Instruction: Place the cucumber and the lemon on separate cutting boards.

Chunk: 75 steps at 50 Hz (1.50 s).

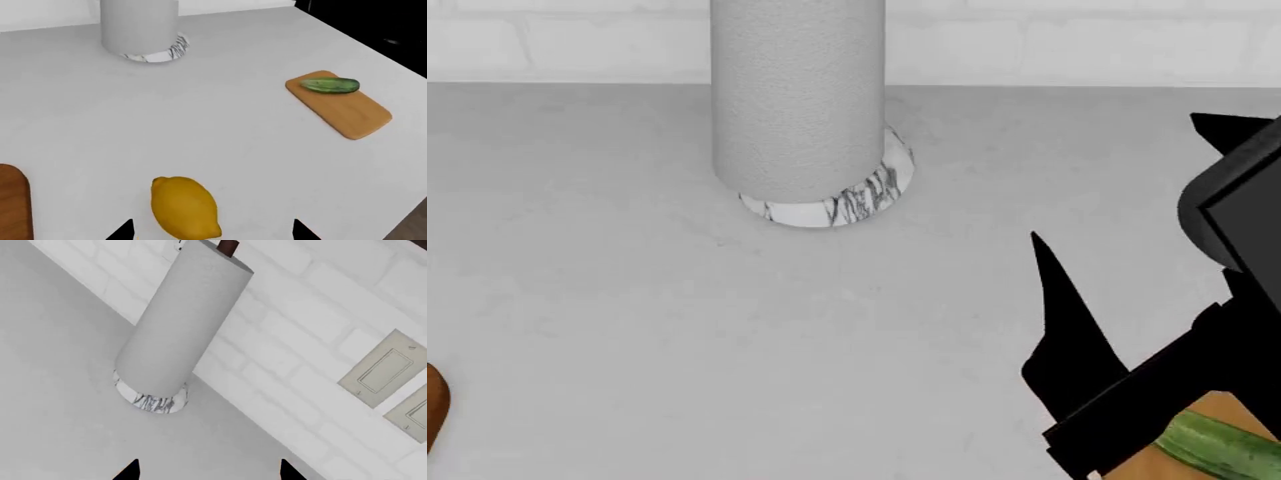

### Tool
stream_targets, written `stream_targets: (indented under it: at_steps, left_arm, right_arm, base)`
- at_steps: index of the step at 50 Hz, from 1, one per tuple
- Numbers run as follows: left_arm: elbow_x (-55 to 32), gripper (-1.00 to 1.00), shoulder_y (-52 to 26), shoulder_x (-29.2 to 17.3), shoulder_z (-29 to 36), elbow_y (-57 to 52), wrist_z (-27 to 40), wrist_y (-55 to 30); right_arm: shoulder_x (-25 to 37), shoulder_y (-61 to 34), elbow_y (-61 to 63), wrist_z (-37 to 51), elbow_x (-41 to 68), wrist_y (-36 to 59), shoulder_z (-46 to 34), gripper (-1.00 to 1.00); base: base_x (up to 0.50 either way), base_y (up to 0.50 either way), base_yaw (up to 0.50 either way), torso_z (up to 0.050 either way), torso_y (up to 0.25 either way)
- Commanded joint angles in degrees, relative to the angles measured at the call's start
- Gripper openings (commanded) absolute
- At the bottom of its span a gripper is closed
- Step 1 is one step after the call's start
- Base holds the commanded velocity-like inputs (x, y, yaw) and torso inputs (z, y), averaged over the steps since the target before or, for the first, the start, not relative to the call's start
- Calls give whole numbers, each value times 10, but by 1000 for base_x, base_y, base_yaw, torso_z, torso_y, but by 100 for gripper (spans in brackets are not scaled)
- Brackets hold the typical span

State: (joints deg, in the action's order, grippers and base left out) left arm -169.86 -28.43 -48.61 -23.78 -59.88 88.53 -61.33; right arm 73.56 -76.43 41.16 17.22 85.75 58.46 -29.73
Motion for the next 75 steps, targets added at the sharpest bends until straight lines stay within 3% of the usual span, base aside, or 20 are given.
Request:
stream_targets:
  at_steps: [1,14,25,31,39,42,47,54,75]
  left_arm:
    - [58,100,44,9,9,15,-7,-38]
    - [183,100,-1,71,119,79,-53,-86]
    - [234,100,42,104,88,128,-88,-152]
    - [264,100,78,139,59,148,-111,-196]
    - [313,100,54,158,104,173,-128,-232]
    - [342,100,59,184,104,192,-142,-257]
    - [409,100,70,215,108,210,-201,-284]
    - [479,100,84,212,107,215,-270,-282]
    - [571,100,109,199,115,204,-356,-253]
  right_arm:
    - [25,40,18,-4,-14,-29,-1,100]
    - [68,90,24,-12,-19,-78,-1,100]
    - [83,114,28,-11,-20,-106,-3,100]
    - [87,83,16,-12,17,-95,19,100]
    - [106,121,27,-12,7,-140,8,100]
    - [105,130,28,-12,0,-149,4,100]
    - [115,148,31,-13,-4,-170,-2,100]
    - [126,167,37,-14,-9,-195,-9,100]
    - [129,196,40,-13,-20,-225,-20,100]
  base:
    - [0,0,0,0,0]
    - [0,0,0,0,0]
    - [0,0,0,0,0]
    - [0,0,0,0,0]
    - [0,0,0,0,0]
    - [0,0,0,0,0]
    - [0,0,0,0,0]
    - [0,0,0,0,0]
    - [0,0,0,0,0]
